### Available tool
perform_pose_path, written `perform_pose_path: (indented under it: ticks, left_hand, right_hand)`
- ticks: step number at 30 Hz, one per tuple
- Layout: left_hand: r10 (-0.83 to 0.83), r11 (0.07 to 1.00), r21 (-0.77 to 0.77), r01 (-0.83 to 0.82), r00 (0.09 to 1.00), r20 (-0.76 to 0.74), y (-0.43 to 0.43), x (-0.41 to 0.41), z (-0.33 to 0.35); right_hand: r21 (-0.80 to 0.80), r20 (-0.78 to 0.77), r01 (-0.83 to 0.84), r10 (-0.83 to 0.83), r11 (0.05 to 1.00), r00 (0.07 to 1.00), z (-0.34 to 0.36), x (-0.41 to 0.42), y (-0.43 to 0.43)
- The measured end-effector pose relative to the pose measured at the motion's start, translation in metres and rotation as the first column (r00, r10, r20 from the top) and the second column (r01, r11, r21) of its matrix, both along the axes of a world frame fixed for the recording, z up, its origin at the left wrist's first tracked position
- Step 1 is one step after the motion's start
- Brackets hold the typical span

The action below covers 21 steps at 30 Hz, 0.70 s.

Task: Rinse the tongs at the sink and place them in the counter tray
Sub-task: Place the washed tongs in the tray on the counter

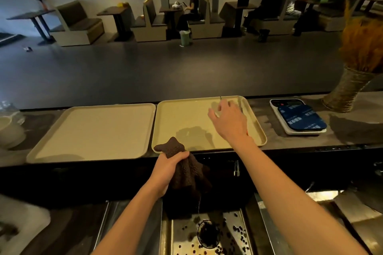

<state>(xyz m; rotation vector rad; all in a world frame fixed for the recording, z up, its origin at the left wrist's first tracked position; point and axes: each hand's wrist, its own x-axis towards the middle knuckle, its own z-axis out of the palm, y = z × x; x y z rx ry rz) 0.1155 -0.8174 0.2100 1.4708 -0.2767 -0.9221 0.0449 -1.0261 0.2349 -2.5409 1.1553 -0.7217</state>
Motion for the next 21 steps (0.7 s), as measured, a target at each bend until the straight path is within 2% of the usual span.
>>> perform_pose_path:
  ticks: [3, 6, 12, 15, 21]
  left_hand:
    - [0.087, 0.996, 0.035, -0.088, 0.996, 0.011, 0.031, 0.007, -0.002]
    - [0.241, 0.969, 0.062, -0.241, 0.97, 0.004, 0.072, 0.019, -0.008]
    - [0.546, 0.837, 0.093, -0.539, 0.835, -0.073, 0.168, 0.03, -0.02]
    - [0.649, 0.76, 0.124, -0.638, 0.756, -0.083, 0.225, 0.028, -0.023]
    - [0.812, 0.583, 0.14, -0.8, 0.574, -0.1, 0.352, 0.012, -0.039]
  right_hand:
    - [0.153, 0.072, -0.165, 0.155, 0.974, 0.985, -0.001, 0.012, 0.05]
    - [0.271, 0.191, -0.326, 0.281, 0.906, 0.94, -0.008, 0.035, 0.108]
    - [0.396, 0.274, -0.538, 0.464, 0.744, 0.843, -0.023, 0.077, 0.215]
    - [0.431, 0.267, -0.627, 0.572, 0.649, 0.775, -0.029, 0.094, 0.273]
    - [0.35, 0.119, -0.781, 0.802, 0.518, 0.585, -0.046, 0.112, 0.408]
